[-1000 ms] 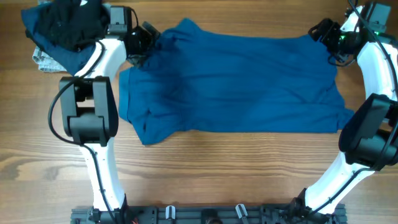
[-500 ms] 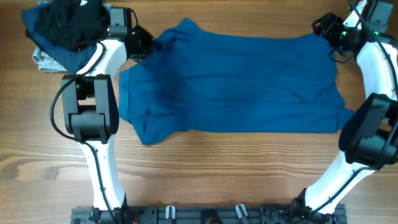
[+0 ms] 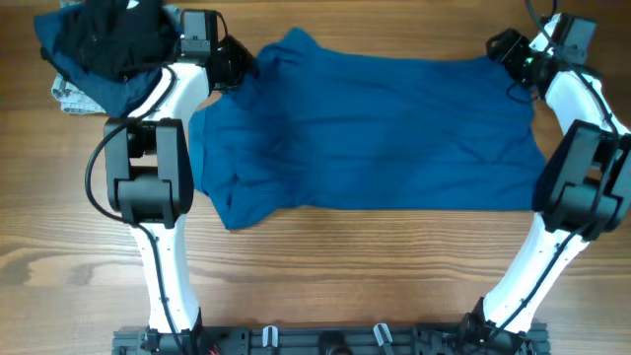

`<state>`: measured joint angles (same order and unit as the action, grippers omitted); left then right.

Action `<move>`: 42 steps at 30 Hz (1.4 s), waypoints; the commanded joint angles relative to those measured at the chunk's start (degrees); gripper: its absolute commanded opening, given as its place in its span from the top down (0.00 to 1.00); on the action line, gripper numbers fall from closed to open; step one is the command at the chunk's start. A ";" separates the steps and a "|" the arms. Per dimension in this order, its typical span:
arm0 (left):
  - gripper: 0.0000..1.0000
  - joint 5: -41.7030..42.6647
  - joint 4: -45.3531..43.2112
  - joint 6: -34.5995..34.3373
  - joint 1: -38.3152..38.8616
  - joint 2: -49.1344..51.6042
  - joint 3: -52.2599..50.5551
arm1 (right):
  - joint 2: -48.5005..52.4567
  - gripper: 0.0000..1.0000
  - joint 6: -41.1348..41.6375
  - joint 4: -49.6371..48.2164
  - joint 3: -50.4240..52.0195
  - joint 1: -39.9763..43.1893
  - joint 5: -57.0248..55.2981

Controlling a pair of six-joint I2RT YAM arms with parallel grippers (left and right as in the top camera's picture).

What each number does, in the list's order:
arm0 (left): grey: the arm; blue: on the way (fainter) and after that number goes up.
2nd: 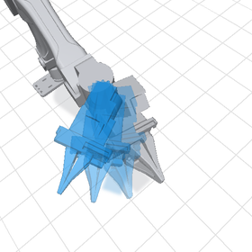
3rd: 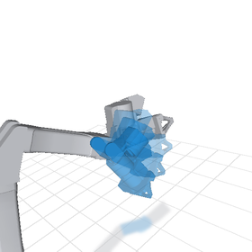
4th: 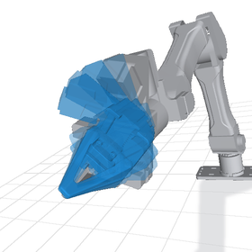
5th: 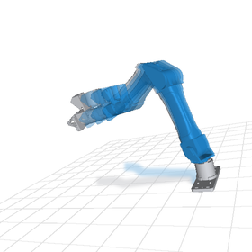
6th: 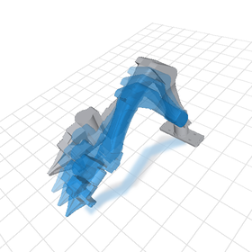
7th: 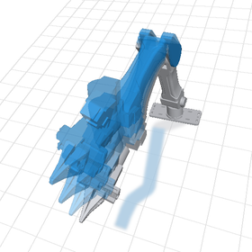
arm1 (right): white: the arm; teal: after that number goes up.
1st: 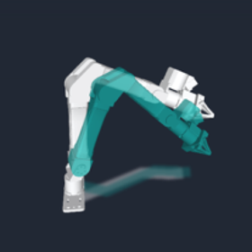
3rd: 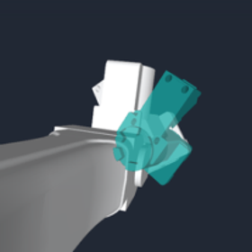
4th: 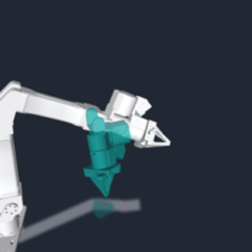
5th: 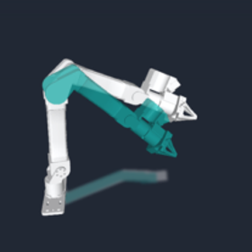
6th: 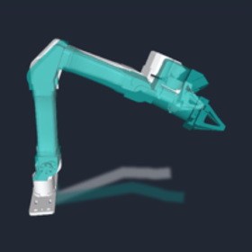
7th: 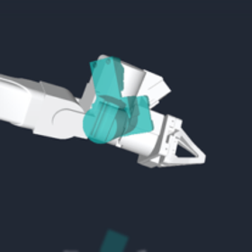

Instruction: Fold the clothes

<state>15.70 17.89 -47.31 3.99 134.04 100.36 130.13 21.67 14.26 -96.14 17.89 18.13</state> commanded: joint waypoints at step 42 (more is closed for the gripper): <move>0.23 4.00 -3.98 8.35 4.33 0.92 0.55 | 10.56 0.19 -8.94 -7.89 -4.15 0.83 -0.28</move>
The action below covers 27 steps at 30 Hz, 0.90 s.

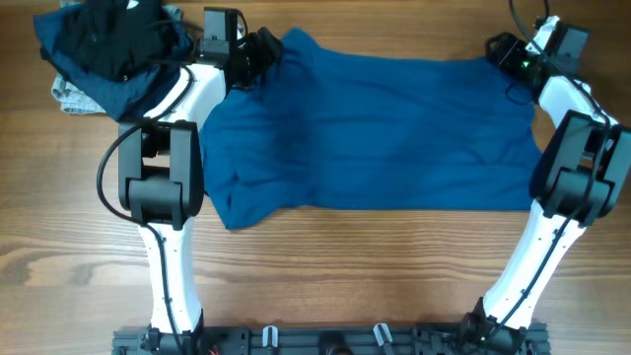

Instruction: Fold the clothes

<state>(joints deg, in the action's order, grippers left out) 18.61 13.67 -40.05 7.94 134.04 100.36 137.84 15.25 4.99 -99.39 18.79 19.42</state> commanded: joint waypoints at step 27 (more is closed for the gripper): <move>0.04 -1.29 -3.43 2.12 0.66 4.15 0.55 | 2.84 0.83 -1.62 10.75 -4.22 0.02 -1.79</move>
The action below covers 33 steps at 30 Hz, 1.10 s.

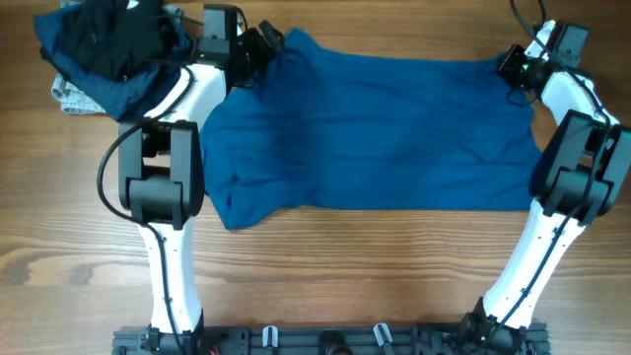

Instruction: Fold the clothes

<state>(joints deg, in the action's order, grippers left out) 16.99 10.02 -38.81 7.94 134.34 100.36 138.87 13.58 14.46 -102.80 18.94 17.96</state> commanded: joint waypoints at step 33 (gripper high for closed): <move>0.96 3.13 9.25 10.16 0.39 -7.74 0.59 | -10.86 0.96 -0.02 14.99 -0.81 -0.11 -0.39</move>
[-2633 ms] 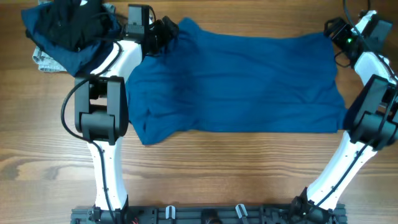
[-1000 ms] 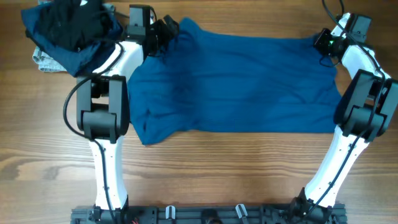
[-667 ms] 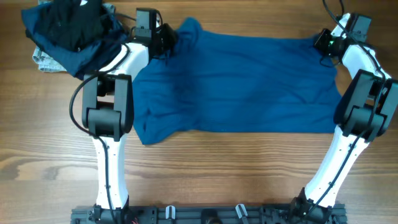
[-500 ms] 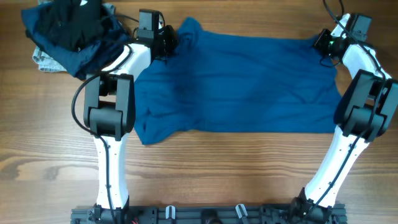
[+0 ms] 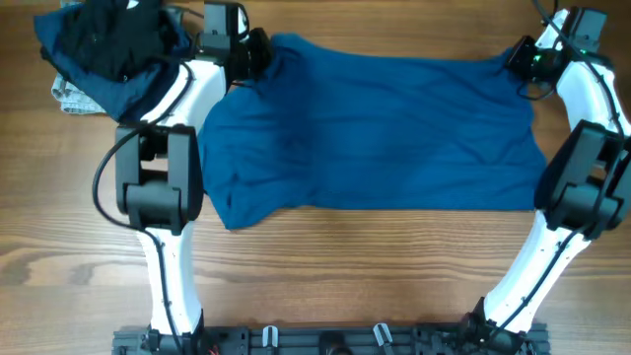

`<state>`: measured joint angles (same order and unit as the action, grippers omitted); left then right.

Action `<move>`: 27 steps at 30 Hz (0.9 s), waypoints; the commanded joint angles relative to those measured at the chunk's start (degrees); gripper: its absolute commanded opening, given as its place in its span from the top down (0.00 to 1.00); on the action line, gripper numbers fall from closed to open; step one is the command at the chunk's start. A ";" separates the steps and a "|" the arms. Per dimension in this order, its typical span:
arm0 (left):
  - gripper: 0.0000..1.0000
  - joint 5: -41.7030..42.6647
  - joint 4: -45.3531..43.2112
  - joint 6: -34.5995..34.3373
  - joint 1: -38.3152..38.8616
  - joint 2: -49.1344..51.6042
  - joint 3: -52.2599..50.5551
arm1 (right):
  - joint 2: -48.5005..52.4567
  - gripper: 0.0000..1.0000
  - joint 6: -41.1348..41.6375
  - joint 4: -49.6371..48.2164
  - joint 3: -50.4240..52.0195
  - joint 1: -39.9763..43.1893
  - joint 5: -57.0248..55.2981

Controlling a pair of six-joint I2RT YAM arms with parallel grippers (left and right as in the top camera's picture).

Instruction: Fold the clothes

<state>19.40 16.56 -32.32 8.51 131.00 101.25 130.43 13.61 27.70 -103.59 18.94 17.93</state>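
Note:
A blue garment [image 5: 375, 128] lies spread flat across the middle of the table, with a fold bunched at its near left corner. My left gripper [image 5: 260, 51] sits at the garment's far left corner, and its fingers look closed on the cloth edge. My right gripper [image 5: 520, 61] is at the far right corner, also closed on the cloth there. The overhead view shows the fingertips only small and dark.
A pile of dark and blue clothes [image 5: 104, 49] sits at the far left, with a grey-white piece [image 5: 69, 94] poking out beneath it. Bare wooden table [image 5: 345, 266] runs along the near side. The arm bases stand at the near edge.
My left gripper has shifted slightly left and the garment's far left corner went with it. My right gripper has moved right and a little farther away, drawing the far right corner outward.
My left gripper was beside the garment's left edge, then farther right at its far left corner, then right on that corner. My right gripper stayed by the far right corner throughout. Now both corners sit drawn apart and the far edge looks straighter.

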 commanded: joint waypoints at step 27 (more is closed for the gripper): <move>0.96 -4.92 49.16 9.62 -4.63 -13.38 -0.31 | -12.57 0.96 0.57 35.63 -0.02 0.70 -16.87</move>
<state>17.78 63.66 -23.99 4.47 119.90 101.21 119.44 13.61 62.11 -103.53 19.33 3.57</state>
